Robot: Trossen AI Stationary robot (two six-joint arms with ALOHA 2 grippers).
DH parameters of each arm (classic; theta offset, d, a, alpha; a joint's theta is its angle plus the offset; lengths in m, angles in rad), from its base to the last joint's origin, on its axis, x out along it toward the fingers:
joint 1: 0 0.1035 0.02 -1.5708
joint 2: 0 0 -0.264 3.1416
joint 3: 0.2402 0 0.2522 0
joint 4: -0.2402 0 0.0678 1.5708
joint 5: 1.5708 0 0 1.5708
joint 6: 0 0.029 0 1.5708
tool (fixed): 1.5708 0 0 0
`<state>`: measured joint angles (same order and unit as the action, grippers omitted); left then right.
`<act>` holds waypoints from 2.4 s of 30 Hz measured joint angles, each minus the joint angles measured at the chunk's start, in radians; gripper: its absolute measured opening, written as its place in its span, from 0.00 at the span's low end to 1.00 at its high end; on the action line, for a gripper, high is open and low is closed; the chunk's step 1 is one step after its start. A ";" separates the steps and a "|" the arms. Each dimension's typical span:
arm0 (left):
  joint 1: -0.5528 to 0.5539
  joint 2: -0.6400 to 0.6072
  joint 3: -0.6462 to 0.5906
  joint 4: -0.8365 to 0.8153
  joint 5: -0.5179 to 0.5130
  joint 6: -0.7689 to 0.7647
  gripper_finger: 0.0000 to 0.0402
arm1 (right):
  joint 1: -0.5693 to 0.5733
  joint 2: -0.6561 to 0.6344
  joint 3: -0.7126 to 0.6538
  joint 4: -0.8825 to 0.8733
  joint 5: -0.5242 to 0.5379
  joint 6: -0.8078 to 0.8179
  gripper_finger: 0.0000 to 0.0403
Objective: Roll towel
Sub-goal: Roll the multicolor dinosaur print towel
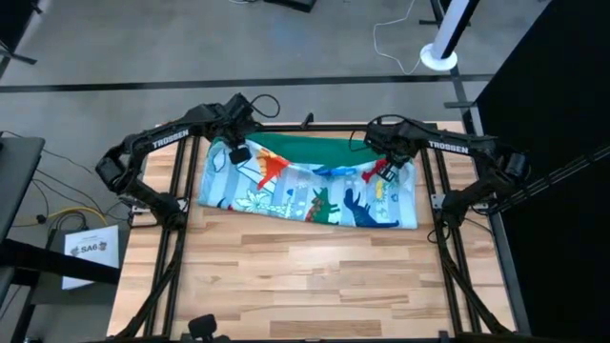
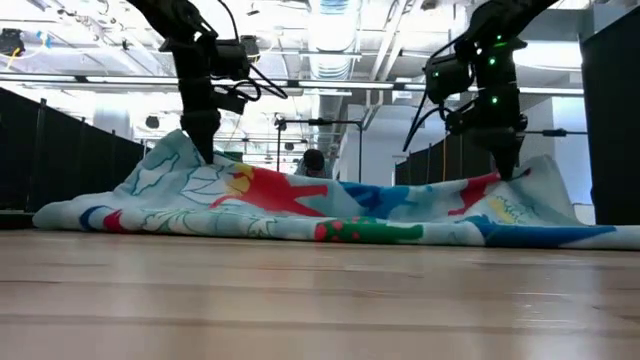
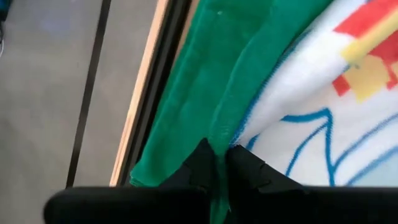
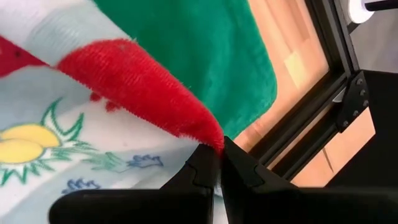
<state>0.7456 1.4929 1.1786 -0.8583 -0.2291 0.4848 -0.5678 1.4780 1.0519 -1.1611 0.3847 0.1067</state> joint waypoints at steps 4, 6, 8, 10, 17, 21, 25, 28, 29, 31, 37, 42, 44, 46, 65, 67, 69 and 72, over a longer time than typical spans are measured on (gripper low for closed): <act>0.004 -0.014 0.032 -0.008 -0.028 0.004 0.03 | -0.001 -0.015 0.001 -0.012 0.000 0.005 0.00; 0.021 -0.015 0.055 0.027 -0.048 0.025 0.03 | -0.017 -0.024 0.010 -0.013 0.001 0.006 0.00; 0.041 -0.016 0.068 0.074 -0.054 0.048 0.03 | -0.035 -0.031 0.019 -0.002 0.002 0.007 0.00; 0.062 -0.017 0.069 0.120 -0.047 0.054 0.03 | -0.066 -0.033 0.020 0.016 0.002 0.002 0.00; 0.120 0.070 0.062 0.129 0.006 0.023 0.03 | -0.192 -0.033 0.006 0.158 0.002 -0.029 0.00; 0.125 0.139 0.062 0.133 0.005 0.011 0.03 | -0.239 -0.032 0.006 0.197 0.002 -0.052 0.00; 0.127 0.163 0.062 0.133 -0.005 0.010 0.03 | -0.268 -0.030 0.006 0.262 0.002 -0.087 0.00; 0.132 0.163 0.062 0.154 -0.022 0.012 0.03 | -0.278 -0.004 0.006 0.291 -0.002 -0.098 0.00; 0.136 0.162 0.062 0.166 -0.038 0.011 0.03 | -0.281 0.009 0.006 0.293 -0.004 -0.107 0.00; 0.149 0.160 0.062 0.181 -0.059 0.010 0.03 | -0.281 0.043 0.006 0.310 -0.007 -0.119 0.00; 0.184 0.160 0.062 0.178 -0.059 0.006 0.03 | -0.282 0.150 0.006 0.361 -0.011 -0.161 0.00; 0.188 0.161 0.062 0.183 0.025 0.030 0.03 | -0.289 0.197 0.006 0.365 -0.011 -0.184 0.02; 0.188 0.165 0.062 0.199 0.033 0.034 0.03 | -0.296 0.198 0.006 0.368 -0.011 -0.193 0.06; 0.188 0.180 0.062 0.222 0.037 0.029 0.03 | -0.306 0.196 0.006 0.372 -0.010 -0.195 0.12; 0.185 0.254 0.146 0.132 -0.163 0.009 0.35 | -0.337 -0.020 0.006 0.248 -0.047 -0.163 0.57; 0.179 0.254 0.159 0.092 -0.074 -0.053 0.36 | -0.317 -0.028 0.006 0.234 -0.127 -0.132 0.56; 0.171 0.254 0.161 0.045 0.063 -0.118 0.37 | -0.289 -0.029 -0.001 0.226 -0.176 -0.110 0.53; 0.148 0.255 0.156 -0.011 0.247 -0.181 0.37 | -0.228 -0.044 -0.074 0.263 -0.199 -0.099 0.50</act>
<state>0.8934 1.7481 1.3350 -0.8694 0.0175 0.3039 -0.7958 1.4338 0.9777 -0.8981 0.1858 0.0072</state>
